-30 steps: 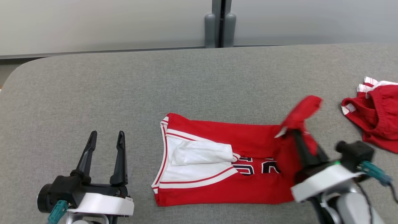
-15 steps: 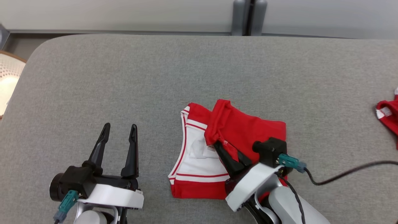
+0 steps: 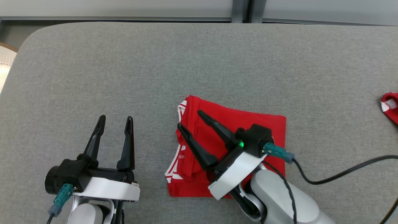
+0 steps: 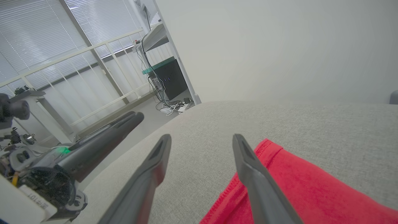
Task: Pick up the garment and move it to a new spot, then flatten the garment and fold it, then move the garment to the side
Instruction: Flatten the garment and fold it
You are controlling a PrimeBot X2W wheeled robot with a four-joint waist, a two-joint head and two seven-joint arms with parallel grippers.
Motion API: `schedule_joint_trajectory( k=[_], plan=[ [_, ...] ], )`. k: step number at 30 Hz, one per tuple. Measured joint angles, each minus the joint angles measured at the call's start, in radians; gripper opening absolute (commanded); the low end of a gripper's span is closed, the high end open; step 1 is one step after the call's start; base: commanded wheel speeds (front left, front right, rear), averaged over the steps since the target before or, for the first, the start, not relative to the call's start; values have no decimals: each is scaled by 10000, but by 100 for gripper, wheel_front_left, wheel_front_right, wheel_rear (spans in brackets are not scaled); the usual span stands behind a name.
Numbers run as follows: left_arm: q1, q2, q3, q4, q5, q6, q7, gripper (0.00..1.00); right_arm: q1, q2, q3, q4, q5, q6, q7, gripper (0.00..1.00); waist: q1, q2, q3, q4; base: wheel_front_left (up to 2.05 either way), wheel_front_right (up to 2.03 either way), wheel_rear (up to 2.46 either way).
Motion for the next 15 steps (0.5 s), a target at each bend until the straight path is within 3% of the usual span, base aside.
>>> schedule_joint_trajectory(
  k=[5,15],
  plan=[
    [-54,-8,173,61,119,-42,0,100,24,-309,-1055,-813,-504,0,-140,100,0,0,-63,-227,0,0,0],
    [136,130,729,151,217,-104,0,100,2549,-1643,-5724,-2169,-2088,0,-142,100,0,0,-558,-727,0,0,0]
  ],
)
